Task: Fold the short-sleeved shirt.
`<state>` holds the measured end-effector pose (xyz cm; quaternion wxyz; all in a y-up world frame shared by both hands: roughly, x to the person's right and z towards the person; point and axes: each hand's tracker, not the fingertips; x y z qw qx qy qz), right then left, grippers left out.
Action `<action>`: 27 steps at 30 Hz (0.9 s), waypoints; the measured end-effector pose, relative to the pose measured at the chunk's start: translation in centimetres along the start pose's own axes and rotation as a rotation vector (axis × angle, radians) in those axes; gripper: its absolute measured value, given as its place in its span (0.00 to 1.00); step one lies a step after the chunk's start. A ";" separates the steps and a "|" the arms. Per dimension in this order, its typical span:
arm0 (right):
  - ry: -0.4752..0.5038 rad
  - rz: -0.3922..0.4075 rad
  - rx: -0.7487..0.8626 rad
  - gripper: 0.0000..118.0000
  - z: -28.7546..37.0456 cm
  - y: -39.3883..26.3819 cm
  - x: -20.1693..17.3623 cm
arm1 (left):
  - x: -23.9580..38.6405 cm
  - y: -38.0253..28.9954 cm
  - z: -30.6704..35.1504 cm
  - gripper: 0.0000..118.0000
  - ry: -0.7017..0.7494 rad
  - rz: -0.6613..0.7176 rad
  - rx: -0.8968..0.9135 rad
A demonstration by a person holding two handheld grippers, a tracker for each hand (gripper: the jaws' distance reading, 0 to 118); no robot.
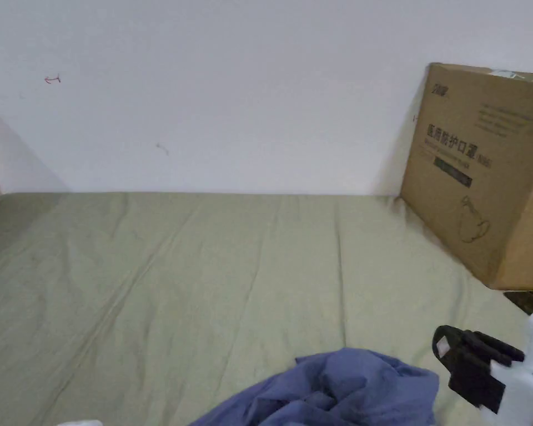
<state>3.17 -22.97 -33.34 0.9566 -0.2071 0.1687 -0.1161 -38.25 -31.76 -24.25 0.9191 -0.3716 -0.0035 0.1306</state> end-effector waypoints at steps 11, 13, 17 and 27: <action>-0.276 -0.368 -0.749 0.98 -24.3 1.2 12.1 | -2.3 3.2 4.1 0.03 0.084 -0.033 0.243; -0.304 -0.343 -0.879 0.98 -27.0 -0.5 13.0 | -3.0 3.2 3.6 0.03 0.102 -0.013 0.222; -0.327 -0.130 -0.920 0.69 -26.9 -1.7 11.3 | -3.4 3.0 2.4 0.03 0.104 0.005 0.176; -0.052 -0.086 -0.478 0.04 -11.8 9.1 6.8 | -5.4 8.0 6.3 0.03 0.064 -0.016 0.270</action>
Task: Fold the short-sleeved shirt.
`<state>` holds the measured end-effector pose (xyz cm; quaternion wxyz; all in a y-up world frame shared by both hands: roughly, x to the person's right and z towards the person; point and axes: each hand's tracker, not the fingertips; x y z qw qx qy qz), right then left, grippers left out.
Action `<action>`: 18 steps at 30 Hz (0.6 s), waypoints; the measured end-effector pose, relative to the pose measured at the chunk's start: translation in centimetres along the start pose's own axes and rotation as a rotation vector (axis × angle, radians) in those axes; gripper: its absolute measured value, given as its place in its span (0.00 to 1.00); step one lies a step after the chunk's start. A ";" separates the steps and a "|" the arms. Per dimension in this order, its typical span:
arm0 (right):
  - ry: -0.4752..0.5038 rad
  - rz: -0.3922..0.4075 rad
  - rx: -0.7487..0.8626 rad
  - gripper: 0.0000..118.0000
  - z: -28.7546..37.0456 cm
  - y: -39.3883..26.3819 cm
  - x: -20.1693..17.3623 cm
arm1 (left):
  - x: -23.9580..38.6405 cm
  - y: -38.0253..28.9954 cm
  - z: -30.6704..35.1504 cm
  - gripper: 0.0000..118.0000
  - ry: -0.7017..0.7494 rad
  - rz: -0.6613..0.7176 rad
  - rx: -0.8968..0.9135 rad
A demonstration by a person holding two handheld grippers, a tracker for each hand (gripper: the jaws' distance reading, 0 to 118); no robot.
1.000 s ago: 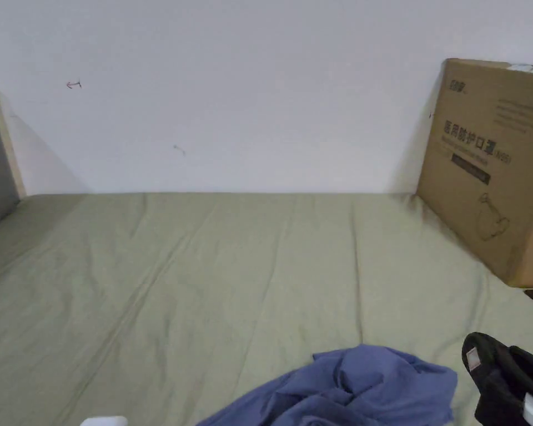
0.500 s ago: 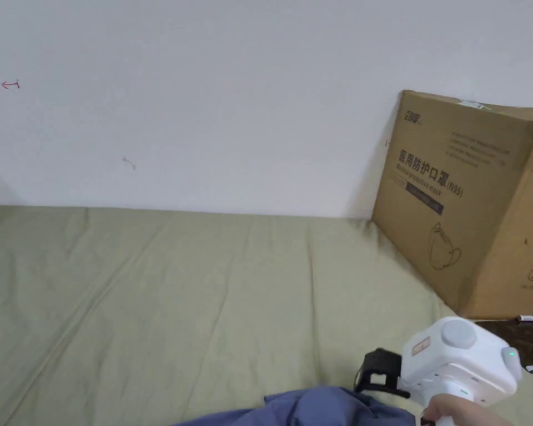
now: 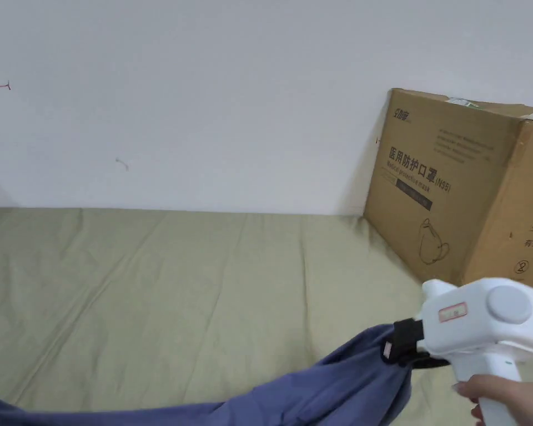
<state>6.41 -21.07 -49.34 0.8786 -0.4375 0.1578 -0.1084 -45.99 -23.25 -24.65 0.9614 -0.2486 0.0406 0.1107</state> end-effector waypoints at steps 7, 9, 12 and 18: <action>-0.005 0.088 0.209 0.04 13.0 2.8 -3.7 | 1.0 11.5 3.6 0.03 0.029 -0.085 0.181; -0.015 0.089 0.237 0.04 15.0 5.0 -3.4 | 1.7 14.5 4.2 0.03 0.045 -0.115 0.208; -0.036 0.081 0.279 0.04 17.6 8.0 -4.1 | 3.1 18.9 5.2 0.03 0.026 -0.113 0.244; -0.078 0.091 0.402 0.04 20.4 14.9 -6.5 | 3.9 27.0 1.7 0.03 0.048 -0.106 0.280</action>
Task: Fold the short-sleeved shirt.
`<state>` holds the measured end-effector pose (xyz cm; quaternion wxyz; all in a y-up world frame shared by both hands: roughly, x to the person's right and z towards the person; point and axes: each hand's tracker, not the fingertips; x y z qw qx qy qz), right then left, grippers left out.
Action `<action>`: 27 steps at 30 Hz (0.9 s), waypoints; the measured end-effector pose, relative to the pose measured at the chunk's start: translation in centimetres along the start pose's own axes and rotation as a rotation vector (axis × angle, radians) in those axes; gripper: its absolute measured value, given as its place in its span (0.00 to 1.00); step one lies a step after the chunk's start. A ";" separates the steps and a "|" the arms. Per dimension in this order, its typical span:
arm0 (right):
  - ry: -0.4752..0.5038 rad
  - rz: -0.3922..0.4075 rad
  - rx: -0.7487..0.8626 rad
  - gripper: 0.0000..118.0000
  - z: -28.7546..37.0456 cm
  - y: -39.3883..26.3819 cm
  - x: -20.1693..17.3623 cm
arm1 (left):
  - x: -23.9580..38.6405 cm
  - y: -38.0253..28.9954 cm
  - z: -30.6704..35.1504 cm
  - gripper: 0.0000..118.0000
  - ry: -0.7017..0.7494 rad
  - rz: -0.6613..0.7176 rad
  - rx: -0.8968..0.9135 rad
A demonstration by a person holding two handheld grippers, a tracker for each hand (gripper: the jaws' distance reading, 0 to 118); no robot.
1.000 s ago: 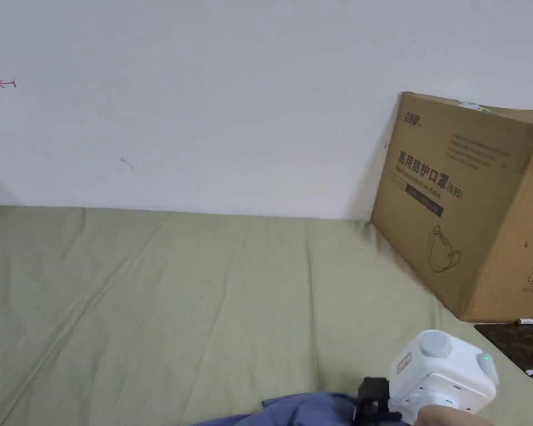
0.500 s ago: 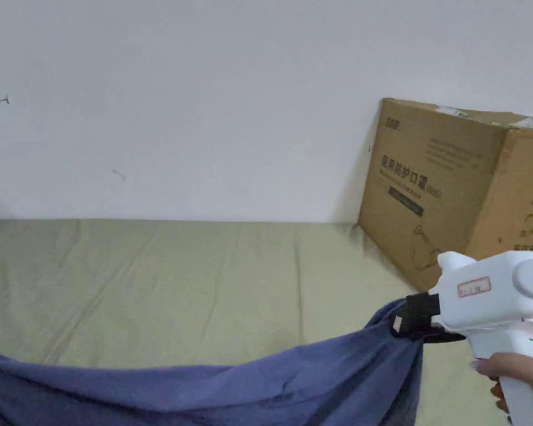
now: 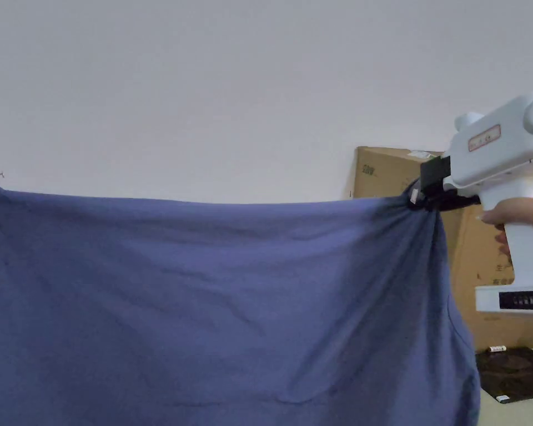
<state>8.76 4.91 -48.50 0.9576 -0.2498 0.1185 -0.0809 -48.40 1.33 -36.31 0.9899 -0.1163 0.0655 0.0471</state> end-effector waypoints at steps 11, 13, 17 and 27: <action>-0.061 -0.014 0.163 0.04 -7.5 11.9 -1.6 | 1.7 8.0 -10.9 0.03 0.083 0.050 0.113; -0.072 -0.009 0.203 0.04 -8.8 13.4 -1.9 | 2.1 9.4 -12.9 0.03 0.093 0.037 0.149; -0.092 0.044 0.263 0.04 -11.3 14.1 -2.5 | 2.6 10.1 -15.4 0.03 0.145 0.002 0.219; -0.041 -0.155 0.040 0.04 -22.3 -3.5 2.1 | 1.9 -6.7 -18.1 0.03 0.088 0.099 -0.099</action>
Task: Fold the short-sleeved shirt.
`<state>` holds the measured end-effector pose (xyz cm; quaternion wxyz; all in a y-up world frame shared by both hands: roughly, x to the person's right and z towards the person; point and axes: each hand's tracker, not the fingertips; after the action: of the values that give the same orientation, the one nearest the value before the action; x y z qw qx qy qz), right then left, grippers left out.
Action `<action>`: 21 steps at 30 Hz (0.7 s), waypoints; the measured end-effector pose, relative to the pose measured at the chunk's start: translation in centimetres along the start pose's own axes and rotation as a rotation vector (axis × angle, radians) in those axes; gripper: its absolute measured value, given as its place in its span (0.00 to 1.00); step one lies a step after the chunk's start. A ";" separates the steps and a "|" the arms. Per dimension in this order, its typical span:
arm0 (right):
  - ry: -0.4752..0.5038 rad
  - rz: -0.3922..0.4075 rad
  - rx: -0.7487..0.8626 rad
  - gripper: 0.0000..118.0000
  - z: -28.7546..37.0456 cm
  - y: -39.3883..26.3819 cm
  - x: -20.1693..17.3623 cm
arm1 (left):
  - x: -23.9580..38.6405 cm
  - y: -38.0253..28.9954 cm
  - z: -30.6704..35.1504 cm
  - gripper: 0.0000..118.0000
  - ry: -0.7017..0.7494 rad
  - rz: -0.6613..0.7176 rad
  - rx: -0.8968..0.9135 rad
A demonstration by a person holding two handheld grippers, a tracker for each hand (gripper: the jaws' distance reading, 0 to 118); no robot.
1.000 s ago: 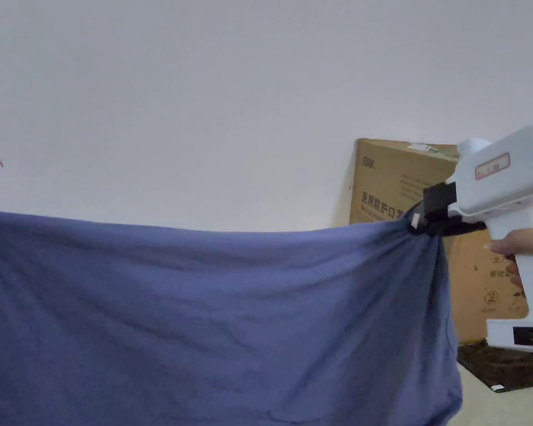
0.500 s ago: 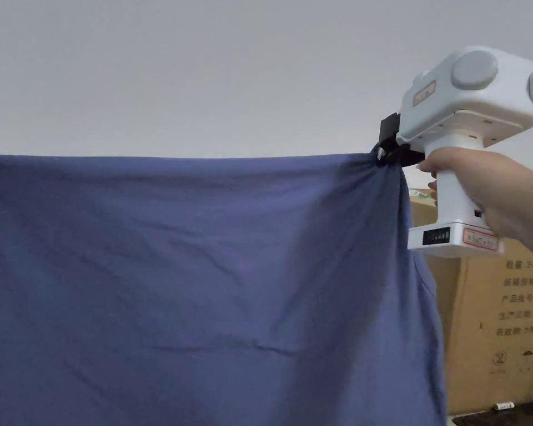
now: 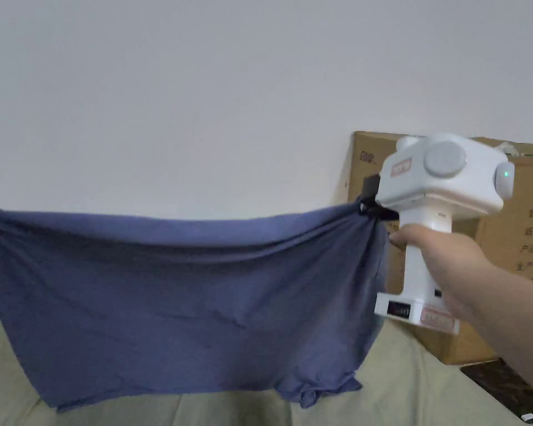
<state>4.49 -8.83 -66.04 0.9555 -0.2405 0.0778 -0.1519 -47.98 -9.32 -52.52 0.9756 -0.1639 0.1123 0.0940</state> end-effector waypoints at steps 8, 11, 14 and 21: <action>-0.070 0.082 -0.417 0.04 1.7 -23.6 8.8 | -1.9 -21.6 6.6 0.03 -0.111 0.001 -0.384; -0.050 0.110 -0.462 0.04 7.4 -28.5 11.3 | -4.4 -25.2 10.5 0.03 -0.152 -0.048 -0.471; -0.030 0.108 -0.471 0.04 13.3 -30.7 13.2 | -6.6 -26.8 15.4 0.03 -0.161 -0.095 -0.488; 0.022 0.042 -0.529 0.04 24.4 -31.8 14.9 | -9.9 -28.0 23.9 0.03 -0.191 -0.163 -0.580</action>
<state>15.93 -29.74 -30.54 0.8616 -0.4784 0.1303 -0.1088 -46.82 -28.64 -19.71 0.8985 -0.4342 -0.0248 0.0587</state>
